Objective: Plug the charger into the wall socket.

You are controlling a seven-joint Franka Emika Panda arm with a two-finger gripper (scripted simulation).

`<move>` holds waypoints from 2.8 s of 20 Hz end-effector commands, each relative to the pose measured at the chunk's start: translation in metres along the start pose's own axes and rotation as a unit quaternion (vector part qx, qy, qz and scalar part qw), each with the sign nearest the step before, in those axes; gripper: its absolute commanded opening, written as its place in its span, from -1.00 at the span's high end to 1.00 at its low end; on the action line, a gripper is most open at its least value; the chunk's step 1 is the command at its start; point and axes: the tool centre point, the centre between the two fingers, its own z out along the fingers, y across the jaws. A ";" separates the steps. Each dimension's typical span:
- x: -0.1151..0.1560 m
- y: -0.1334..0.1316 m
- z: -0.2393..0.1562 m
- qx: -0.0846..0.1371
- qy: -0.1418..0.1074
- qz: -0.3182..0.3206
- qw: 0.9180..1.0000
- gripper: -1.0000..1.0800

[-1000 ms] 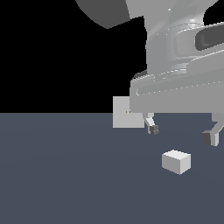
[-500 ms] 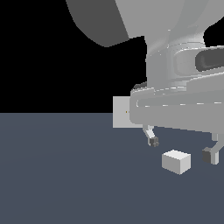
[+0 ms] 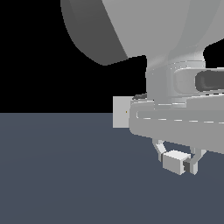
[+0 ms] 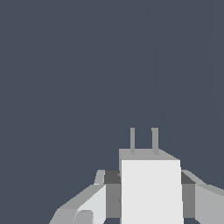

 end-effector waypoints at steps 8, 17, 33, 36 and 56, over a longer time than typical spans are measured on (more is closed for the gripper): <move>0.000 0.000 0.000 0.000 0.000 0.000 1.000 1.00; 0.004 -0.008 -0.006 0.003 0.001 -0.032 0.999 1.00; 0.012 -0.067 -0.054 0.023 0.002 -0.257 0.966 1.00; 0.010 -0.080 -0.064 0.028 0.002 -0.303 0.953 1.00; -0.002 -0.109 -0.089 0.038 0.001 -0.414 0.909 1.00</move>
